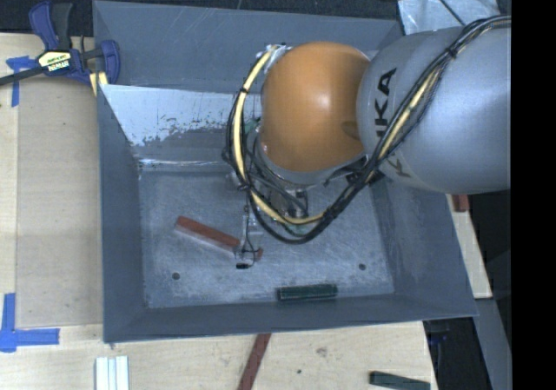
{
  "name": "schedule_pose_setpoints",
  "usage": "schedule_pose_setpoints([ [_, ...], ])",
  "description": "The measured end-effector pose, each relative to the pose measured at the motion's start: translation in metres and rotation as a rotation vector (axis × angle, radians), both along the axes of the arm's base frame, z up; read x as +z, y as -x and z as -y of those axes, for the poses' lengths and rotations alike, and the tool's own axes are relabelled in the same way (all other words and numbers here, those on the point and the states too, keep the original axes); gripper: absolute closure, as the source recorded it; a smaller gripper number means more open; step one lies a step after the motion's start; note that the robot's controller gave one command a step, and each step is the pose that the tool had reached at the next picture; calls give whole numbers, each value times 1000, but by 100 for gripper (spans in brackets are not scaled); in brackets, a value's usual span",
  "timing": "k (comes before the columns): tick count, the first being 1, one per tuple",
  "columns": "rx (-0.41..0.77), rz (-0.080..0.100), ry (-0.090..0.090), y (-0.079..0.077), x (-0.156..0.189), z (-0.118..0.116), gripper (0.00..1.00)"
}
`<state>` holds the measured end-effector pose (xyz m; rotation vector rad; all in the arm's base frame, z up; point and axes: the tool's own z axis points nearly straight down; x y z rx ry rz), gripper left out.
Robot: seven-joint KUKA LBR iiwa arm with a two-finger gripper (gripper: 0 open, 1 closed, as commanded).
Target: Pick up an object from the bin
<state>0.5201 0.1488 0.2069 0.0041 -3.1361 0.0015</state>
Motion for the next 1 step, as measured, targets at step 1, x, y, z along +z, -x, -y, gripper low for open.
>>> schedule_pose_setpoints([
  [1,-2,8,-2,-2,5,0,0],
])
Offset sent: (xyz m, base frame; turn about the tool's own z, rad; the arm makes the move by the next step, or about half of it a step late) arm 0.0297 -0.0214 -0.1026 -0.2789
